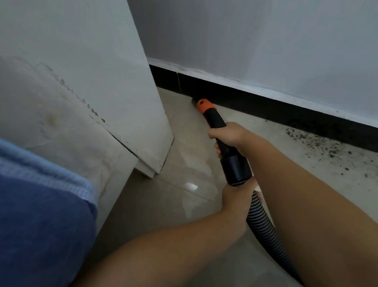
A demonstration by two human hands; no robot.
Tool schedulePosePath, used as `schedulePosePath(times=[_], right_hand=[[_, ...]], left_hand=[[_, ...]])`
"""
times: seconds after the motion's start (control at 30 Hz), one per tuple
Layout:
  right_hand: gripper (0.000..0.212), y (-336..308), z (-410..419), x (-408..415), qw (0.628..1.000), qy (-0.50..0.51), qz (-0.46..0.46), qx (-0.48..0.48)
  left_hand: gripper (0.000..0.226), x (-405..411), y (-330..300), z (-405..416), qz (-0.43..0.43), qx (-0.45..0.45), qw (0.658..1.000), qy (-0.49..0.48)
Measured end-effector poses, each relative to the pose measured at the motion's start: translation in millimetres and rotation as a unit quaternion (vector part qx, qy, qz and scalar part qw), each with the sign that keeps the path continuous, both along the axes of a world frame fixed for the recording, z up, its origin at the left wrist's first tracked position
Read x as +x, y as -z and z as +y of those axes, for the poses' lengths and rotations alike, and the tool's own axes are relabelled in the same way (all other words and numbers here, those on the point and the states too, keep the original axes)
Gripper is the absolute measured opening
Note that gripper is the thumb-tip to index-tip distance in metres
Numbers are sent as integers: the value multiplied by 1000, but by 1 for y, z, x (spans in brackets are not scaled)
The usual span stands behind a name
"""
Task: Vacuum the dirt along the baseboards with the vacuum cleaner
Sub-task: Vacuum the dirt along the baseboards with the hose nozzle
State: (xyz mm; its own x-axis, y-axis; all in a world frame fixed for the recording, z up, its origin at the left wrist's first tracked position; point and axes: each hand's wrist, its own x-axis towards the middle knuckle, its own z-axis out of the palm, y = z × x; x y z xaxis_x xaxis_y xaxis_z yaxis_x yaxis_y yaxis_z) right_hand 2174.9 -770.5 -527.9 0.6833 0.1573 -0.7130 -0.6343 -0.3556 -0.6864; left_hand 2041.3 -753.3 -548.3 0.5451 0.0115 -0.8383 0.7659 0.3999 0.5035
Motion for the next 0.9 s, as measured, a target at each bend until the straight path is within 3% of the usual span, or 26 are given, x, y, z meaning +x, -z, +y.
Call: schedulePosePath(times=[0.17, 0.47, 0.7, 0.9], right_hand=[[18, 7, -43, -48, 992, 124, 4, 6], [19, 17, -83, -97, 952, 305, -24, -1], [20, 17, -89, -101, 941, 336, -28, -11], [15, -1, -87, -108, 966, 258, 5, 3]], left_hand=[[9, -39, 1, -9, 8, -42, 991, 130], [12, -62, 7, -9, 0, -4, 953, 303], [11, -61, 6, -10, -8, -10, 947, 321], [17, -81, -5, -22, 7, -41, 966, 255]])
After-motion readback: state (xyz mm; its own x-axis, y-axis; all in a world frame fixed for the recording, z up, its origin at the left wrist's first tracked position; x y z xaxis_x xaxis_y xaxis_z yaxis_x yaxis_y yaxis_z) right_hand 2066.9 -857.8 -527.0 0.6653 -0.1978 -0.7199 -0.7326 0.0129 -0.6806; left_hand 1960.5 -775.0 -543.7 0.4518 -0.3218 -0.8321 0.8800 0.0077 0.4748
